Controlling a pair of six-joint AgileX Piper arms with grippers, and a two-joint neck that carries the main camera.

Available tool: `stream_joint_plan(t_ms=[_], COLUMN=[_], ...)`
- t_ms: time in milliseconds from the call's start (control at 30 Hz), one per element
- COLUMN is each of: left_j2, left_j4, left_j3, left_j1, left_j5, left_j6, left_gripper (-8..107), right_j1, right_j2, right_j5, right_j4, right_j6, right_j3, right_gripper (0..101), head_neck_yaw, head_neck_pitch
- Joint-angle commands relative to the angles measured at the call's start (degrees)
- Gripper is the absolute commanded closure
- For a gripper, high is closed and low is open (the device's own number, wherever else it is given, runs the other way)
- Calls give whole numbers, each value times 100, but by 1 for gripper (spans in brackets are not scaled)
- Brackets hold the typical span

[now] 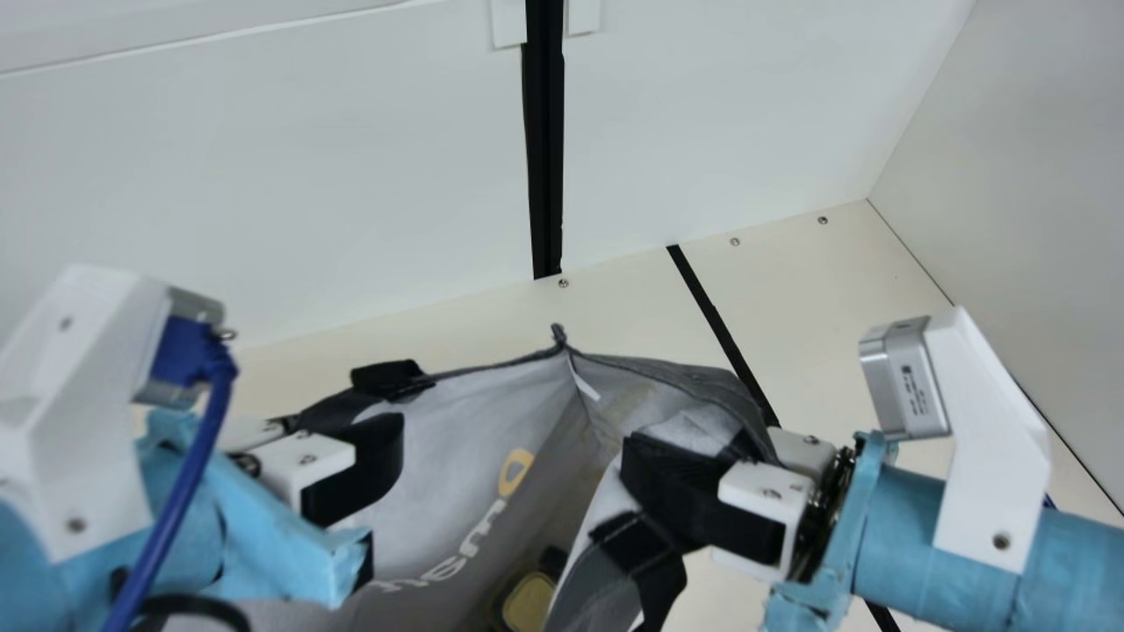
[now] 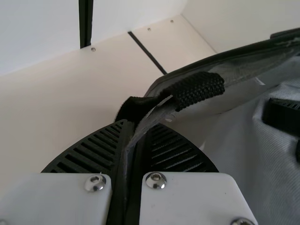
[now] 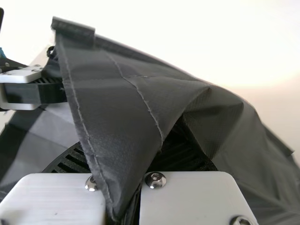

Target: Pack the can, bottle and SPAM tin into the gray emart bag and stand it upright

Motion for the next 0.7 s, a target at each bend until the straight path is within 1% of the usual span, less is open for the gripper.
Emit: stream_joint_plan(t_ms=[0, 167, 367, 533, 667], left_j2=[132, 607, 1314, 1893, 2327], left_j4=[-226, -620, -967, -1169, -1297], left_j3=[-22, -308, -949, -1509, -1926], left_j1=[85, 331, 534, 629, 690], left_j5=[3, 3, 3, 3, 3], left_j6=[146, 488, 832, 1005, 1069], left_gripper=[107, 107, 107, 107, 107], right_j1=[-48, -249, -455, -570, -629], right_j2=[81, 369, 785, 1145, 1444], right_j5=[29, 29, 29, 29, 29], right_j4=[-127, -113, 32, 160, 245], right_j6=[-182, -758, -1511, -2040, -2354], right_j3=[115, 404, 618, 635, 543], right_gripper=[101, 101, 101, 101, 101], head_neck_yaw=[-14, -14, -14, -14, -14], head_neck_pitch=[-121, -121, -121, -121, -121])
